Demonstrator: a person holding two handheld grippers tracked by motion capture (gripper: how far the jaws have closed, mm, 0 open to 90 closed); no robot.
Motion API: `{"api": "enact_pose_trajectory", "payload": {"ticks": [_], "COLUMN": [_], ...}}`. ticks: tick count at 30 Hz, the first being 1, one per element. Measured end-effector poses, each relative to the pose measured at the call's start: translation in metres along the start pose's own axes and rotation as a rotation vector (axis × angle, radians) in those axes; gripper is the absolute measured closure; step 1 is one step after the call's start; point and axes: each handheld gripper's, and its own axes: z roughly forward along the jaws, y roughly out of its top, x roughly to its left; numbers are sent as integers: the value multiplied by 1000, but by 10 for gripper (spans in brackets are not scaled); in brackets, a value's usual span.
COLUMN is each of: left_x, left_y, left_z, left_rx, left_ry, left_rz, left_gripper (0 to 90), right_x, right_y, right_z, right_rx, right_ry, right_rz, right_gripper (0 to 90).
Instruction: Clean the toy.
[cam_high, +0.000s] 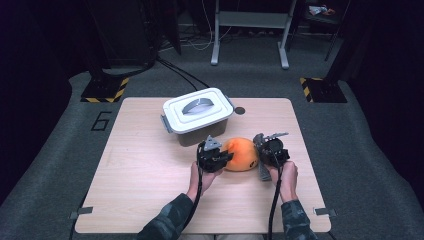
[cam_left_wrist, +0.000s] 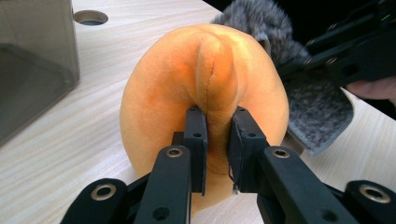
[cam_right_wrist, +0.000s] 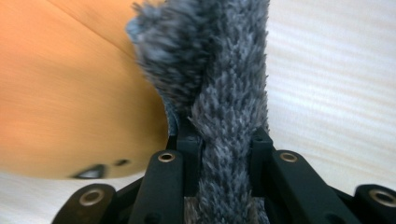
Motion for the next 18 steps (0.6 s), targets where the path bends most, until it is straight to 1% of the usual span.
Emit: {"api": "enact_pose_trajectory", "payload": {"ticks": [1,2,3,5,6,7,8,9,10,11,12,13,14,15,16,17,18], "left_x": [0,0,0,0,0,0,0,-1,-1,-2,-2,-2,-2,-3,-3,-4,-4], "left_y": [0,0,0,1,1,1,1,2,2,2,2,2,3,3,3,4,4], "left_z": [0,0,-1,-1,-2,-2,-1,-2,-2,-1,-1,-1,-1,-1,-1,-1,-1], "left_rx": [-3,-3,-5,-4,-7,-8,-8,-8,-8,-9,-9,-9,-9,-6,-6,-6,-5], "left_ry": [1,1,6,6,9,12,11,9,9,12,12,11,11,10,10,9,8], "left_rz": [1,1,1,3,5,7,7,8,8,8,8,9,12,15,15,18,16], "left_gripper": [786,786,785,785,785,784,784,783,783,783,782,782,782,782,781,780,780], "right_x": [-4,-4,-8,-8,-9,-9,-9,-7,-4,-1,-1,4,15,22,22,36,42], "right_y": [-3,-3,-6,-6,-6,-3,-3,1,4,7,7,10,16,20,20,25,28], "right_z": [8,8,12,11,9,-3,-3,-14,-21,-27,-27,-34,-47,-52,-52,-60,-63], "right_rx": [27,27,55,53,45,12,12,-16,-32,-54,-54,-74,-103,-120,-120,-140,-152], "right_ry": [10,10,16,15,13,-1,-1,1,-4,2,2,8,28,34,34,71,83], "right_rz": [16,16,26,32,31,23,23,6,2,-9,-9,-26,-51,-80,-80,-107,-131], "right_gripper": [737,737,737,737,737,738,738,737,737,737,737,737,736,736,736,736,736]}}
